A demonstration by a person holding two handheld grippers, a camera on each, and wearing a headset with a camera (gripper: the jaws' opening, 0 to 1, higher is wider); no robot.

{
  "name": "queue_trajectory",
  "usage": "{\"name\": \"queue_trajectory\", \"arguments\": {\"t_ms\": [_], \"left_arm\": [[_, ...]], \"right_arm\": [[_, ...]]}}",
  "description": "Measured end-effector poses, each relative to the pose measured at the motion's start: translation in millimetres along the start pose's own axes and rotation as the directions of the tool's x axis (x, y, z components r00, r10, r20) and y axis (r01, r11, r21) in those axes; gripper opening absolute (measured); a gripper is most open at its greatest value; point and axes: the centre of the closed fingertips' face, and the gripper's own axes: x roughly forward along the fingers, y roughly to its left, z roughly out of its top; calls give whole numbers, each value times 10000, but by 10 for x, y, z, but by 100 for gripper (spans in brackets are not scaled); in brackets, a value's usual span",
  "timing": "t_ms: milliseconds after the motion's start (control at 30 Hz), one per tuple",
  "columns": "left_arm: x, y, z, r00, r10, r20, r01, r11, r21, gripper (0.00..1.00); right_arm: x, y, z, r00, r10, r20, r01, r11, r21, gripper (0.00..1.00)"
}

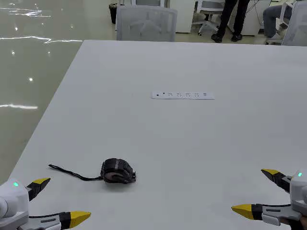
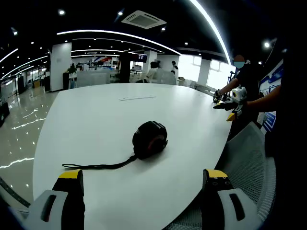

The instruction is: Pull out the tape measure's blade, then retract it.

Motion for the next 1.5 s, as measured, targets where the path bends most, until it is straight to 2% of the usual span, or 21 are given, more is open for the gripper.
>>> {"name": "queue_trajectory", "arguments": {"t_ms": [100, 233, 433, 633, 800, 867, 933, 1033, 1067, 1200, 1300, 1433, 1500], "left_arm": [[-9, -9, 44, 9999, 32, 116, -32, 10000, -59, 100], [-15, -7, 41, 9999, 73, 87, -72, 9999, -155, 100], [-34, -5, 90, 9998, 54, 169, -51, 9999, -156, 100], [-31, 16, 94, 9999, 87, 115, -85, 9998, -206, 100], [-4, 36, 50, 10000, 2, -77, -3, 9999, -135, 100], [-2, 37, 44, 9999, -8, -112, 7, 9999, -140, 100], [0, 37, 38, 9999, -18, -148, 16, 9999, -146, 100], [23, 34, -4, 9992, -114, -383, 108, 9998, -154, 100], [44, 11, -20, 9977, -378, -568, 358, 9987, -367, 100], [95, 21, 9, 9936, -617, -944, 636, 9978, 172, 100], [161, 11, 70, 9883, -903, -1225, 1007, 9916, 811, 100], [287, -1, 171, 9771, -1275, -1704, 1578, 9713, 1782, 100], [343, 7, 211, 9717, -1371, -1923, 1768, 9621, 2077, 100]], "right_arm": [[9, 6, -5, 10000, 12, -13, -12, 10000, -31, 100], [11, 17, -31, 9999, 58, -103, -59, 10000, -48, 100], [-17, 16, 14, 9999, 59, 84, -61, 9999, 157, 100], [-28, 30, -28, 9998, 111, -145, -113, 9998, -177, 100], [-47, 21, -27, 9998, 74, -183, -77, 9999, -142, 100], [-48, 20, -26, 9998, 77, -175, -80, 9999, -151, 96], [-48, 19, -25, 9998, 80, -167, -83, 9998, -160, 100], [-36, 52, -9, 9997, 261, 34, -259, 9990, -361, 100], [11, 68, -48, 9991, 375, -197, -384, 9979, -530, 100], [98, 111, -4, 9975, 648, -284, -663, 9962, -564, 99], [196, 186, 56, 9949, 970, -269, -988, 9921, -774, 97], [335, 320, 138, 9871, 1562, -340, -1589, 9819, -1032, 95], [389, 370, 165, 9836, 1753, -420, -1790, 9777, -1099, 95]]}}
